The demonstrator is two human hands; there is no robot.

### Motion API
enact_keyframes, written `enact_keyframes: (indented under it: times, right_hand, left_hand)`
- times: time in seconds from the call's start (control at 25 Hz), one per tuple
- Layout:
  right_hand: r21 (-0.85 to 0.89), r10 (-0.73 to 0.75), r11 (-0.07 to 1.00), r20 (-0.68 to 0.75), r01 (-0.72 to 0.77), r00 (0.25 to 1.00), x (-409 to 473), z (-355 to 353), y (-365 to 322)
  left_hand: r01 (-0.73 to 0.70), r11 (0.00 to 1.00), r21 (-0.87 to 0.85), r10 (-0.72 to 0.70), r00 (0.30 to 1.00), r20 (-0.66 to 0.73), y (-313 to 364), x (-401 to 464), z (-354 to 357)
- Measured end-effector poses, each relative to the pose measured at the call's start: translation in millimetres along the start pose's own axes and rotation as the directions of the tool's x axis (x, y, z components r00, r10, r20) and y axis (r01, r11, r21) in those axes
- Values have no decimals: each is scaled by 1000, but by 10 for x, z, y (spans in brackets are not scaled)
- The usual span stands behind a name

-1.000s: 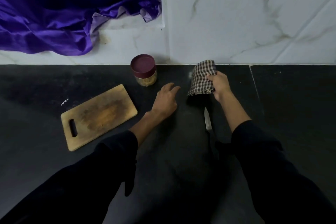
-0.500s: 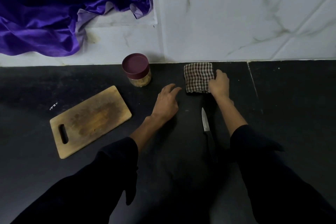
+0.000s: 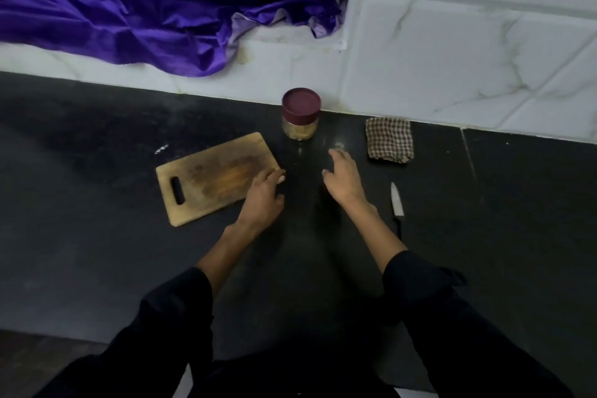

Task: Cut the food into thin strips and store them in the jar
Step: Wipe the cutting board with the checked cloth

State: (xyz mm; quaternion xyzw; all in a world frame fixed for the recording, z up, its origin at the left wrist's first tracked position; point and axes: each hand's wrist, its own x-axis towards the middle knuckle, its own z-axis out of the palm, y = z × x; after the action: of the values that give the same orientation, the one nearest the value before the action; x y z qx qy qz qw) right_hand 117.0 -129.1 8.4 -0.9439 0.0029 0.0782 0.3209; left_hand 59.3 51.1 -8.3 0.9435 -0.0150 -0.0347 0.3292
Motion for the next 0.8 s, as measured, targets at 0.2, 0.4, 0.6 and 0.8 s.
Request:
enact_keyframes:
  times: [0.2,0.4,0.6,0.8]
  right_hand:
    - [-53,-37,998,149,46,988,111,377,-474]
    - [-149,35,989,279,7,960,379,684,-760]
    - [-249,63,968,252,2,966,586,885,-775]
    - [-189,103,980,210,-63,972,727,1000,-764]
  left_hand:
    - [248,931,-267,-287,951,-115,-698,-394,-397]
    - [461,754,-468,-625,723,-296,-1109,-441,-597]
    - [667,653,-359,-757,591,-278,-1247,-317,-681]
    - [682,702,-204,-710,647,-277,-1359,-307,-632]
